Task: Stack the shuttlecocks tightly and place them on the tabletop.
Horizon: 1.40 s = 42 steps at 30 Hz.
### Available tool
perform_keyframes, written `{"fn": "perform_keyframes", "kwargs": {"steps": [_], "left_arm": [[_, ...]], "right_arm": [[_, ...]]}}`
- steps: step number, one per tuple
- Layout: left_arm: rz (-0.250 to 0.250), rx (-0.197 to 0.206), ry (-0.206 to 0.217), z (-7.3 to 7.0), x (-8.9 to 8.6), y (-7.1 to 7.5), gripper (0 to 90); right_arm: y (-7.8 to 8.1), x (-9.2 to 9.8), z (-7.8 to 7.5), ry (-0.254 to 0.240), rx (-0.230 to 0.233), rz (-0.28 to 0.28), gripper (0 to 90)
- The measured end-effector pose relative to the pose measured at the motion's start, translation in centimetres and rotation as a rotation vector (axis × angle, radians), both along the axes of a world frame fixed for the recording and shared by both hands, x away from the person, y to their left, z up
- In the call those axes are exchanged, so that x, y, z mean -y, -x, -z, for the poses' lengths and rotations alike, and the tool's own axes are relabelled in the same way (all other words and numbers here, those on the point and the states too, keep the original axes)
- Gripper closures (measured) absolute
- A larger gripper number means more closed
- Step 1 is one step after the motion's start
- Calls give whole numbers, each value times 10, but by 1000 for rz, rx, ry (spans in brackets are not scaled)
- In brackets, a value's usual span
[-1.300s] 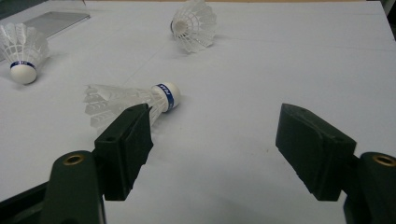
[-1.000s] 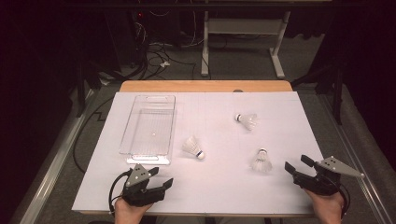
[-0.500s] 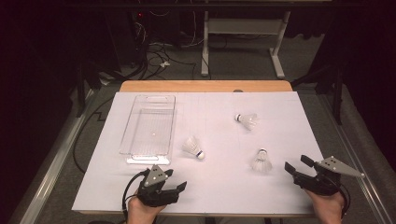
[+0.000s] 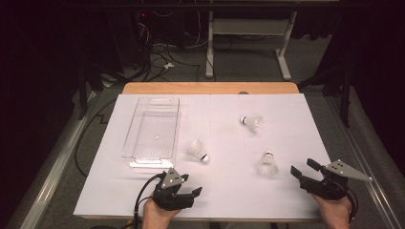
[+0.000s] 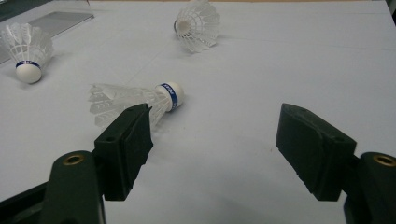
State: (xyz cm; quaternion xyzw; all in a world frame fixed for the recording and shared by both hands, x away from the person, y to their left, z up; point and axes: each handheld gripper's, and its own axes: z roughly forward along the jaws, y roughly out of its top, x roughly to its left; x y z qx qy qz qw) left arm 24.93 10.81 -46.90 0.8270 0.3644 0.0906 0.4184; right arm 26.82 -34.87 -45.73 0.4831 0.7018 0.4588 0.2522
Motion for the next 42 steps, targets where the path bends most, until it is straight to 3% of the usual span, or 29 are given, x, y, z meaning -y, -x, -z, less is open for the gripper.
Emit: {"fn": "perform_keyframes", "kwargs": {"steps": [17, 27, 36, 42], "left_arm": [[16, -20, 15, 2, 22, -14, 375], [11, -39, 2, 1, 35, -25, 363], [-10, -32, -47, -8, 42, -35, 375], [-22, -38, -45, -13, 45, -39, 392]], "right_arm": [[-1, 0, 1, 3, -7, -4, 272], [0, -1, 1, 4, -10, -5, 274], [0, -1, 0, 3, -8, -12, 275], [1, -2, -1, 4, 1, -12, 277]]}}
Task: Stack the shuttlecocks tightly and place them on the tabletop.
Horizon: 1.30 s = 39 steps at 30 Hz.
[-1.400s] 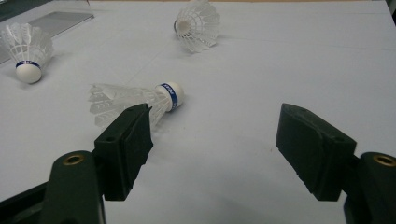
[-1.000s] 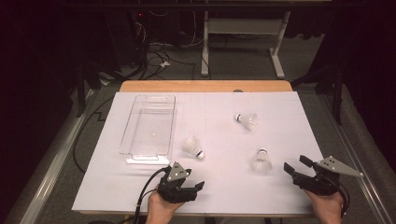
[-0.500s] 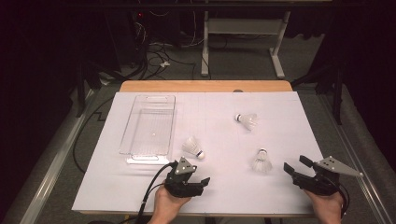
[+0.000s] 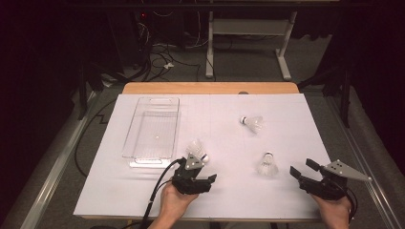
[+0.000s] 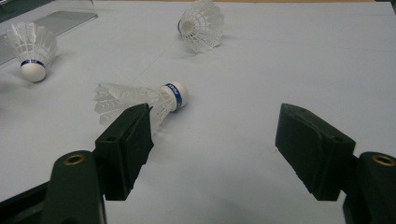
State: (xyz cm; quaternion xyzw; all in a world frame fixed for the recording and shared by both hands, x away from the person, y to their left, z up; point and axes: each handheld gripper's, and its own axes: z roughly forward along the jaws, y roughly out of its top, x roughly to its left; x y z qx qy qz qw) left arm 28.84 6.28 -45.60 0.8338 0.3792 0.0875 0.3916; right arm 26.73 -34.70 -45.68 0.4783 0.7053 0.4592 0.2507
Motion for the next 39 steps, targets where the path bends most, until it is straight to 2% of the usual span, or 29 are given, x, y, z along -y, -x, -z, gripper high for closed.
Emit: {"fn": "perform_keyframes", "kwargs": {"steps": [6, 13, 22, 27, 39], "left_arm": [[-18, -6, -7, -4, 1, -4, 390], [-31, -13, -26, -17, 3, -12, 408], [-43, 1, -42, -32, 1, -20, 412], [-63, -11, -26, -40, -2, -30, 414], [-99, -17, -72, -55, -4, -52, 390]], "right_arm": [[0, 0, 0, -2, -2, -5, 277], [0, 0, 0, 0, -10, -5, 277], [1, 0, 0, -4, -6, -2, 279], [1, 0, -1, -3, -4, -4, 279], [1, 1, 0, -8, -9, -8, 278]]}}
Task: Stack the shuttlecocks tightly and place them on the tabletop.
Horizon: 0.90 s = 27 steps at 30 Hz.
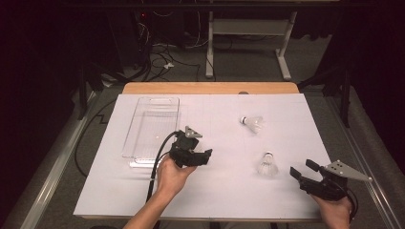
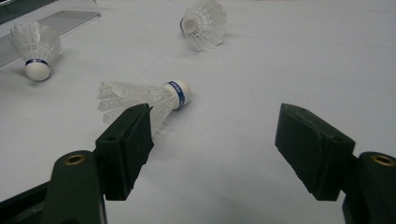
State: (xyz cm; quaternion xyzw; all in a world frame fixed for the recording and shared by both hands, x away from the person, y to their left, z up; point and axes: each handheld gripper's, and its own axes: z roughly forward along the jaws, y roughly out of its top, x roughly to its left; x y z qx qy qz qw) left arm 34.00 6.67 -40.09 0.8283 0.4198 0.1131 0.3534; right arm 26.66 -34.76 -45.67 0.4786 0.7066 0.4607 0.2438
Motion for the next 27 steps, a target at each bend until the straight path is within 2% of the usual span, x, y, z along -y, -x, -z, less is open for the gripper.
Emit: {"fn": "perform_keyframes", "kwargs": {"steps": [8, 13, 21, 23, 25, 27], "left_arm": [[-18, -20, -13, -12, -1, -15, 402], [-40, -70, -25, -9, -7, -28, 412], [-56, -106, -36, -7, -12, -37, 419], [-53, -108, -64, -8, -11, -39, 425], [-50, -106, -66, -11, -9, -40, 432], [-51, -123, -59, -11, -9, -44, 432]], "right_arm": [[0, 0, 0, -2, -1, -6, 277], [-1, 0, 0, -4, -2, -7, 277], [-1, 0, 0, -5, -3, -8, 277], [-1, 0, 0, -5, -4, -8, 277], [-1, 0, 1, -5, -5, -8, 276], [-1, 0, 1, -5, -6, -10, 276]]}}
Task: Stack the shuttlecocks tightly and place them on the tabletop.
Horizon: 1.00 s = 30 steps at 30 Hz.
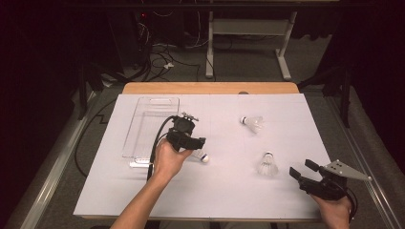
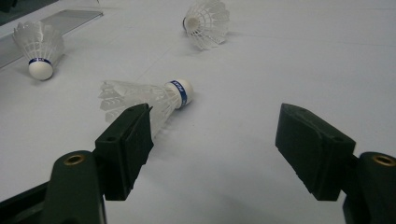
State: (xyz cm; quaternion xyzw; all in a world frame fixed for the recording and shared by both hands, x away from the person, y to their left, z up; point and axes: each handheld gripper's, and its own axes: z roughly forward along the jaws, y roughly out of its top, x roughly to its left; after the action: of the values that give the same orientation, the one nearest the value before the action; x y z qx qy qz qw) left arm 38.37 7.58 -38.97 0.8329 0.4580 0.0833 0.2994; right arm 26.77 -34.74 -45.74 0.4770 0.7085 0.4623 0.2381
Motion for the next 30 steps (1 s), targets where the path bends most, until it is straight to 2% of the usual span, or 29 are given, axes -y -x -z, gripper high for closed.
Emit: {"fn": "perform_keyframes", "kwargs": {"steps": [6, 19, 30], "left_arm": [[-6, -58, -19, 7, -2, -10, 455], [16, -114, -16, 12, -2, -15, 517], [41, -157, -5, 15, -2, -17, 631]], "right_arm": [[0, 0, 0, -3, 1, -4, 276], [0, 0, 0, -3, -3, -7, 276], [0, 1, 1, -9, -5, -5, 276]]}}
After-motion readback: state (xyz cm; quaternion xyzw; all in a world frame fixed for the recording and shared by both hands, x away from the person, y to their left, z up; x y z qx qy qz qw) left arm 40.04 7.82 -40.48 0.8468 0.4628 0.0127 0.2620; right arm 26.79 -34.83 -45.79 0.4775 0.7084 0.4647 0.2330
